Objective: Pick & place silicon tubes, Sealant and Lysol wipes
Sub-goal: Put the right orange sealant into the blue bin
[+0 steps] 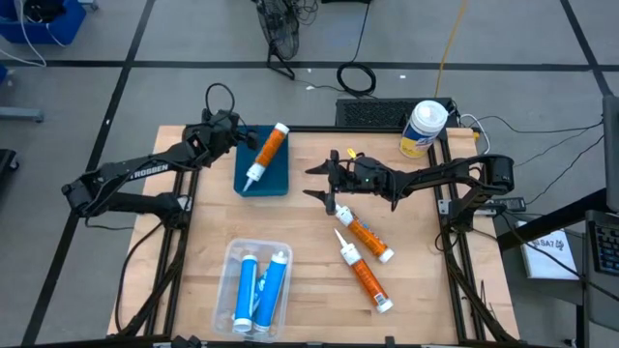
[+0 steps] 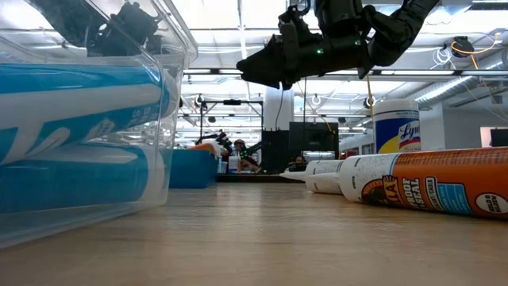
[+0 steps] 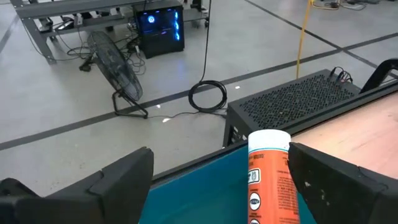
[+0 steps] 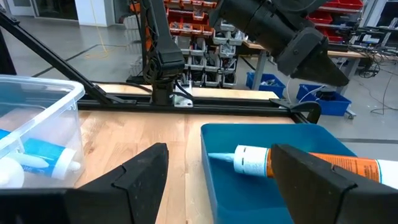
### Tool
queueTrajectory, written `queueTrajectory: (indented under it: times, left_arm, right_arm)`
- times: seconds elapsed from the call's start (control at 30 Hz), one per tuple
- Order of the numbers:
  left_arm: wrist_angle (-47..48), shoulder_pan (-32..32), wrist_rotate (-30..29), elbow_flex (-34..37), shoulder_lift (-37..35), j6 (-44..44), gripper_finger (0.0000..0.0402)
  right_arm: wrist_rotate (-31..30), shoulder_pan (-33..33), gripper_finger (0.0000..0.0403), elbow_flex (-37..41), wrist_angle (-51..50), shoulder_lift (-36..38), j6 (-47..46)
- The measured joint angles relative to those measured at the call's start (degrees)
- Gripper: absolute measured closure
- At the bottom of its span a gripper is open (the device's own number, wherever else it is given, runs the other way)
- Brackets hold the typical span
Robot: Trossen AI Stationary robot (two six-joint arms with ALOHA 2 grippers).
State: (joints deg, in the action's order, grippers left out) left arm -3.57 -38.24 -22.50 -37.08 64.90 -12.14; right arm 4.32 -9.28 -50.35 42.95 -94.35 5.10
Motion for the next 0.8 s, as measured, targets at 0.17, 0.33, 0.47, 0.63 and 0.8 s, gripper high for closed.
queueTrajectory:
  times: [0.17, 0.33, 0.47, 0.63, 0.8]
  left_arm:
    - [0.0, 0.0, 7.3, 0.0, 0.0, 2.0, 0.0033]
    - [-0.9, 0.3, 33.1, 0.0, -0.2, 13.5, 0.0038]
    - [-2.5, 1.1, 48.1, 0.0, -0.2, 19.5, 0.0045]
    - [-6.3, 2.6, 51.0, 0.0, -0.2, 19.5, 0.0041]
    - [-8.7, 3.6, 51.0, 0.0, -0.2, 19.7, 0.0032]
  right_arm:
    - [0.0, 0.1, 0.014, 0.1, -8.6, 2.3, 0.0]
    - [-6.7, 2.9, 0.014, 0.0, -26.9, 11.1, -1.0]
    - [-18.8, 7.8, 0.014, 0.0, -40.6, 17.0, -1.8]
    - [-22.2, 13.0, 0.014, 0.0, -56.1, 20.9, -13.5]
    - [-22.0, 16.0, 0.014, 0.0, -71.3, 20.5, -27.7]
